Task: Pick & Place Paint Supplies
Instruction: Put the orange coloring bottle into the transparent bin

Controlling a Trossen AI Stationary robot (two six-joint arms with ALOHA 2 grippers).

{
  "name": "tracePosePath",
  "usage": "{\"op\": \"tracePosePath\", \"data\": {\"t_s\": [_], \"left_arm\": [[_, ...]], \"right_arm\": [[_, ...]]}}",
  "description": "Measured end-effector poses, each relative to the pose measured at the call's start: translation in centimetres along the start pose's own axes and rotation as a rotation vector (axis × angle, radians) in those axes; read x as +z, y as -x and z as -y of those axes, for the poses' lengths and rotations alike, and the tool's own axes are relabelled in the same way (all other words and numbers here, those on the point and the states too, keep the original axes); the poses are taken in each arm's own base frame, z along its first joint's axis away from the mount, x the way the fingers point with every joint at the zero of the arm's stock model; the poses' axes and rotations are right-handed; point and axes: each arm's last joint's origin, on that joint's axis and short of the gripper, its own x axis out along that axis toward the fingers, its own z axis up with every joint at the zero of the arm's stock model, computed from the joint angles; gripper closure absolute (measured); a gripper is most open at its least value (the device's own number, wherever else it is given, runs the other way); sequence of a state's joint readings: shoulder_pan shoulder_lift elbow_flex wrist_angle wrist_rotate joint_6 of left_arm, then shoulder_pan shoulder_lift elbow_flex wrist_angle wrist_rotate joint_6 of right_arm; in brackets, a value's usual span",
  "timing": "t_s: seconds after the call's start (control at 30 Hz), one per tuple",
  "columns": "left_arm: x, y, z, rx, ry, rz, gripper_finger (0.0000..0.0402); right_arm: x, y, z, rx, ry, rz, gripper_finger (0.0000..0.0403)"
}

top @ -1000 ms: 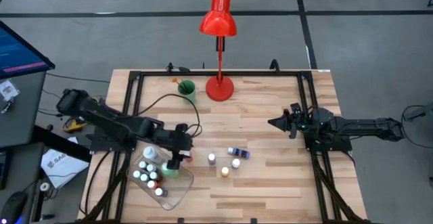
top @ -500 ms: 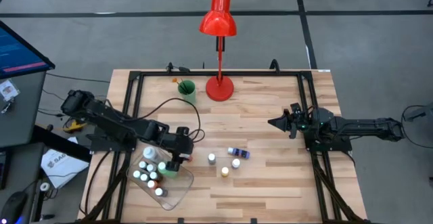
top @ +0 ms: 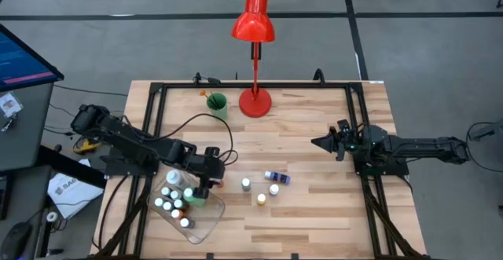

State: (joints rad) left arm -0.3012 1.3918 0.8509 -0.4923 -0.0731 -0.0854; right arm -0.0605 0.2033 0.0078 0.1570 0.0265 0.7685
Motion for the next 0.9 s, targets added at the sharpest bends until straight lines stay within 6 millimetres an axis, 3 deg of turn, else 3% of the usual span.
{"op": "tracePosePath", "data": {"t_s": [0.27,0.53,0.73,0.9], "left_arm": [[0.0,0.0,0.0,0.002,0.0,0.002,0.0292],[0.1,0.8,-0.1,0.005,0.006,0.031,0.0297],[0.4,2.8,-0.3,0.008,0.013,0.116,0.0298],[1.6,5.9,0.0,-0.03,0.027,0.228,0.0299]], "right_arm": [[0.0,0.0,0.0,0.0,0.0,-0.001,0.0403],[0.0,0.0,0.0,0.0,0.0,0.0,0.0403],[0.0,0.0,0.0,0.0,0.0,0.0,0.0403],[0.0,0.0,0.0,0.0,0.0,0.0,0.0403]]}}
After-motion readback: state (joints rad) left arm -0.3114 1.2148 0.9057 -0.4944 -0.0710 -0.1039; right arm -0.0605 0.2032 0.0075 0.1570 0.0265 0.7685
